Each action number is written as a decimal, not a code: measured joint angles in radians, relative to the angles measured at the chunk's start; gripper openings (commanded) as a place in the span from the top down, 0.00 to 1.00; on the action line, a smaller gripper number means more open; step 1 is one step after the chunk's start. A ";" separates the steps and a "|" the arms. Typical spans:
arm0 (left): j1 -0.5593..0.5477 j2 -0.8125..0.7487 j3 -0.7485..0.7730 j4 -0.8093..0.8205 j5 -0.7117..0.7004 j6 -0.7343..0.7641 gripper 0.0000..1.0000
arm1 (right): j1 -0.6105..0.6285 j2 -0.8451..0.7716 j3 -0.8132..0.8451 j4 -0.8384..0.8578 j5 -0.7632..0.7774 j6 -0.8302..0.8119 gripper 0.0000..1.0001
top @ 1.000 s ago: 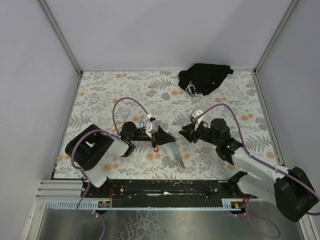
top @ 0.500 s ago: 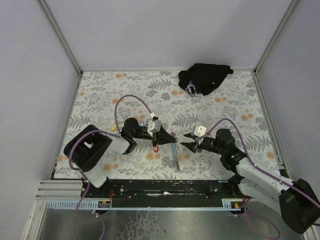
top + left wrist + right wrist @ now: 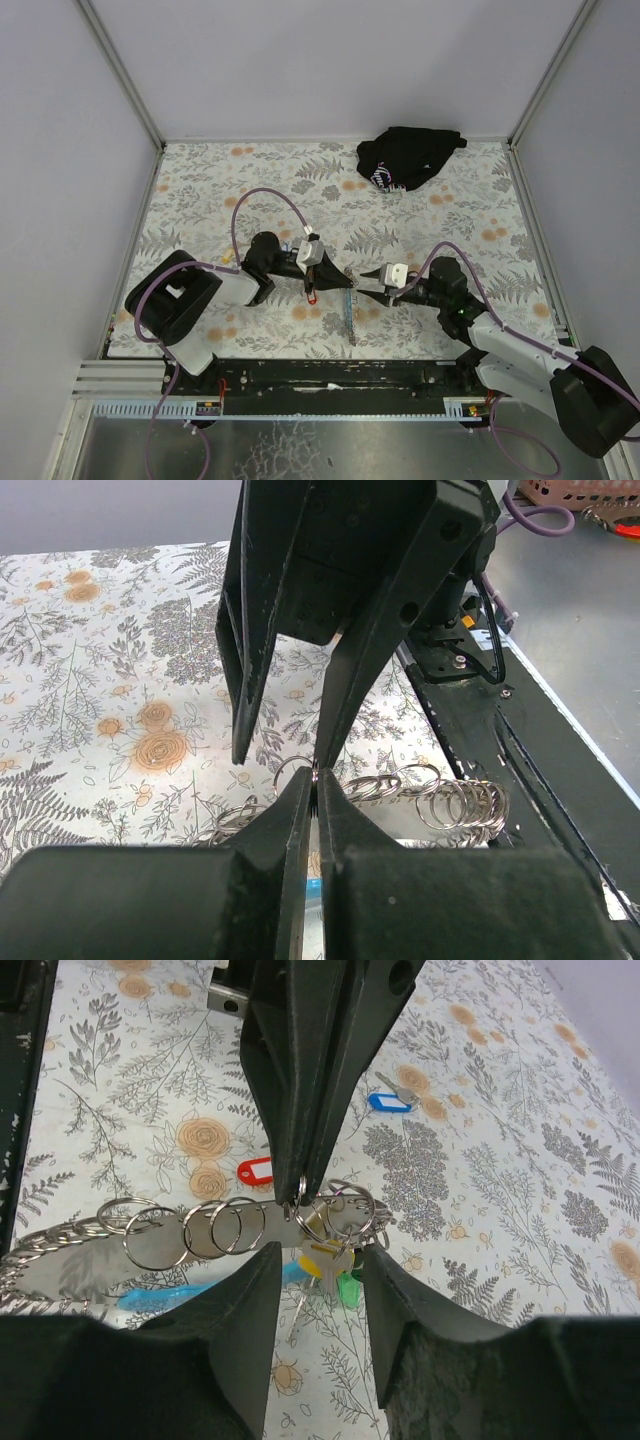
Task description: Put the keys on the keyring
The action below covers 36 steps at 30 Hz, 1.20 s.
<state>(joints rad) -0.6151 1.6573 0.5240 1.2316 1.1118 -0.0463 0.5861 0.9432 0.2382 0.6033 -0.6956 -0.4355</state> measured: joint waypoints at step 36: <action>-0.006 -0.021 0.020 -0.065 0.021 0.032 1.00 | 0.002 0.064 0.108 -0.156 -0.042 -0.025 1.00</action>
<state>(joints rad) -0.6212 1.6367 0.5438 1.1664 1.1324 -0.0143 0.5884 1.0073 0.3466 0.4469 -0.7380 -0.4606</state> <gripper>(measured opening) 0.009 0.037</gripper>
